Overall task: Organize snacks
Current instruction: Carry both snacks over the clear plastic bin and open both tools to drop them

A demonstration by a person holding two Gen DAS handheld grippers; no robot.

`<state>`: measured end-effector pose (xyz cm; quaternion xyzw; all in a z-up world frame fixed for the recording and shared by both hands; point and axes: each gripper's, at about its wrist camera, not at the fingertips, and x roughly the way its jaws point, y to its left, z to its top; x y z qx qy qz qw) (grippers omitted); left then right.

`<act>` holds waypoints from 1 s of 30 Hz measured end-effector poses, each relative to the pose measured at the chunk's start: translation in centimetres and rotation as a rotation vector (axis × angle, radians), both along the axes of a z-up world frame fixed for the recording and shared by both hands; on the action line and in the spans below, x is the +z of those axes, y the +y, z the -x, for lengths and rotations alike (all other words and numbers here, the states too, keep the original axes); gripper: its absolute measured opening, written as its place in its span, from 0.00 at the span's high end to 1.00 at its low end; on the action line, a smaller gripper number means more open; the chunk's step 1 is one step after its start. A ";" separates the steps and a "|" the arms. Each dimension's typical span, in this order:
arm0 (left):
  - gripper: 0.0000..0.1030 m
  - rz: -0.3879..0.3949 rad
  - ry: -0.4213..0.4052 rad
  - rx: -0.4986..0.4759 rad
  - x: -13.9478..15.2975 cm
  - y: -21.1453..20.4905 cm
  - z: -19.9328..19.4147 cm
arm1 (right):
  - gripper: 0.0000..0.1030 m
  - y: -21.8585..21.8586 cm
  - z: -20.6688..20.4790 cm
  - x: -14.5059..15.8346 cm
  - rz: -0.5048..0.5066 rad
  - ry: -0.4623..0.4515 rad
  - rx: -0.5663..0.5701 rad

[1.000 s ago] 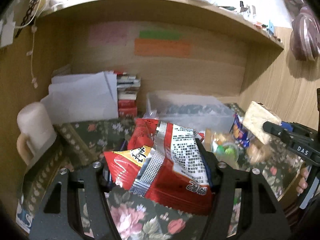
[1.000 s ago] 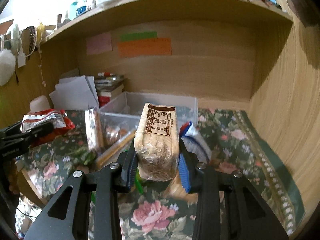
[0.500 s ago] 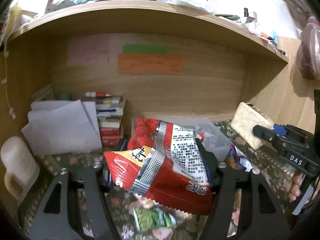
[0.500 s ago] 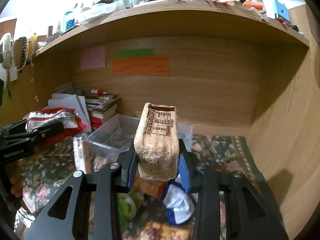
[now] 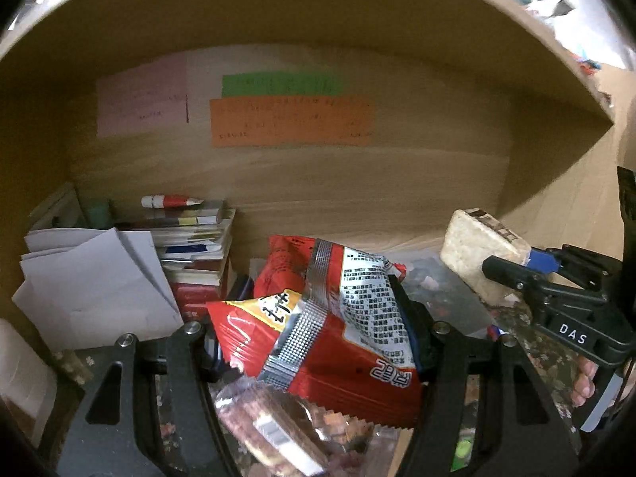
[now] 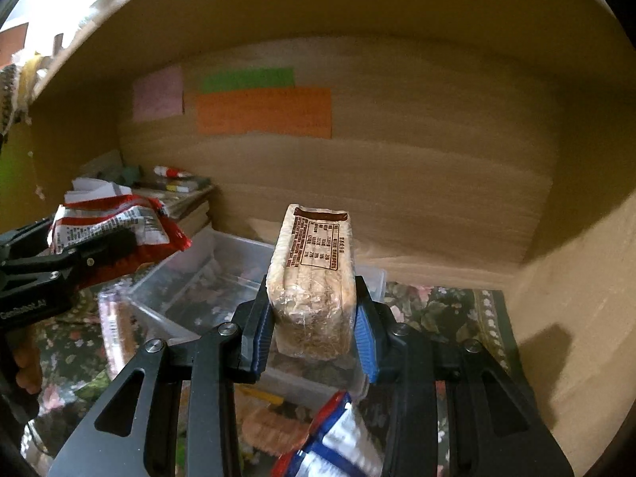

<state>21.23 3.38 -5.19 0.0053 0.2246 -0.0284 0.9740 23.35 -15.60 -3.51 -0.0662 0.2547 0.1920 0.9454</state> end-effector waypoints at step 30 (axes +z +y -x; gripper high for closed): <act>0.34 -0.033 0.147 -0.008 -3.4 -1.1 -6.2 | 0.64 0.8 -4.5 -2.7 0.105 0.171 0.035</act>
